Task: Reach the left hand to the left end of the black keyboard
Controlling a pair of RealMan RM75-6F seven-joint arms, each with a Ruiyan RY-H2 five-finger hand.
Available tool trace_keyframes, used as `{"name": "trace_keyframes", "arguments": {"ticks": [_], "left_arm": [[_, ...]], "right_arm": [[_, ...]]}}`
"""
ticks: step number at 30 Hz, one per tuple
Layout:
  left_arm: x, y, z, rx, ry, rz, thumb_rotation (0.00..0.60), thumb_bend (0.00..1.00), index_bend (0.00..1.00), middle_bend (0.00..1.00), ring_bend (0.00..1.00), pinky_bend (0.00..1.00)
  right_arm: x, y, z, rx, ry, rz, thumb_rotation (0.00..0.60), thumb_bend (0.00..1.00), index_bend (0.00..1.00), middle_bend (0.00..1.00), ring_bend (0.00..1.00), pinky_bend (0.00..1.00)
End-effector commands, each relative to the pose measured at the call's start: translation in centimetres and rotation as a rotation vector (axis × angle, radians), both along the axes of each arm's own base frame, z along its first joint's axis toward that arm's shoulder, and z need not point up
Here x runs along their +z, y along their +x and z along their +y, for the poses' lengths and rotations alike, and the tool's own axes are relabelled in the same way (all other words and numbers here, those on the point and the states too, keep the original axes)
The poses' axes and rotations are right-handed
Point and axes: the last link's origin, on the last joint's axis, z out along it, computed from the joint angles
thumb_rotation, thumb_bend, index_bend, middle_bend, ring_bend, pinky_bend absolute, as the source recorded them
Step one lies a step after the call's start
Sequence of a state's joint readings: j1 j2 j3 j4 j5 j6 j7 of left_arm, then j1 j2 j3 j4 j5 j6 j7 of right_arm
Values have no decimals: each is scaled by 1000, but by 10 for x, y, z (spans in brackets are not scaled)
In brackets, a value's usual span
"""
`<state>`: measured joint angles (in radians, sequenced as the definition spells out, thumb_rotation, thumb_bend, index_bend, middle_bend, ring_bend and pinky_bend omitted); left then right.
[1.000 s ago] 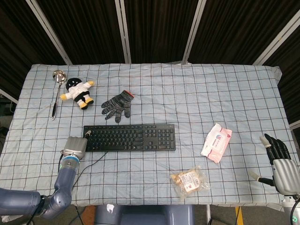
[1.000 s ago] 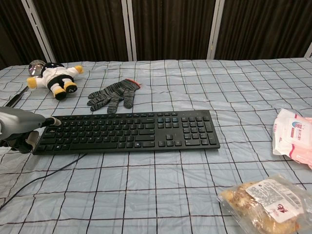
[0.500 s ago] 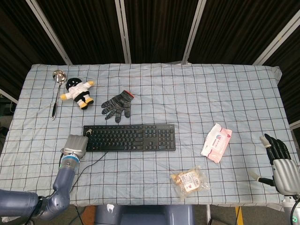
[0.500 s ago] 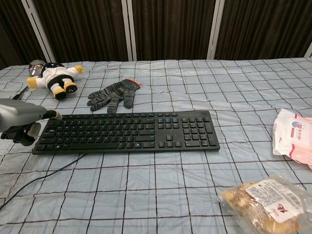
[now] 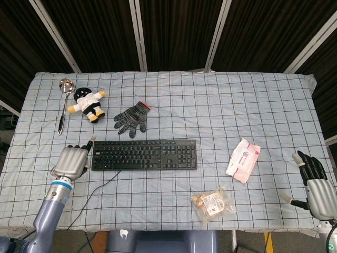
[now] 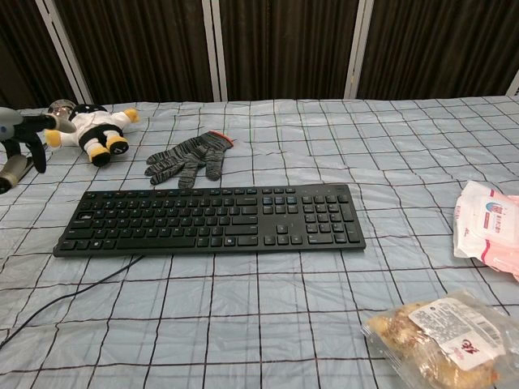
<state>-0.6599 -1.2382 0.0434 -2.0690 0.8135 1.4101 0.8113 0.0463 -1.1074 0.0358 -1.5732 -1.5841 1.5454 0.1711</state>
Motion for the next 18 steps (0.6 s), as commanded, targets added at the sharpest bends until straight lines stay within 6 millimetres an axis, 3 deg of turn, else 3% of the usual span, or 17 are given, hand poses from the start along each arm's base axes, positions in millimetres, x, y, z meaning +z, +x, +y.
{"name": "trace_keyframes", "arguments": {"ticks": [1, 4, 6, 12, 18], "left_arm": [[31, -30, -49, -38, 73, -15, 600, 215, 0, 0, 0, 3], [43, -42, -69, -101, 129, -18, 600, 98, 0, 0, 0, 0], [47, -48, -80, -128, 161, -39, 600, 73, 0, 0, 0, 0], [54, -72, -104, -163, 233, -79, 600, 62, 0, 0, 0, 0], [55, -83, -108, -170, 256, -103, 600, 62, 0, 0, 0, 0]], "right_arm": [[0, 0, 0, -1, 1, 5, 600, 52, 0, 0, 0, 0], [0, 0, 0, -2, 2, 10, 600, 51, 0, 0, 0, 0], [0, 0, 0, -2, 0, 12, 600, 51, 0, 0, 0, 0], [0, 0, 0, 0, 4, 15, 600, 51, 0, 0, 0, 0], [-1, 1, 1, -2, 2, 12, 600, 52, 0, 0, 0, 0]]}}
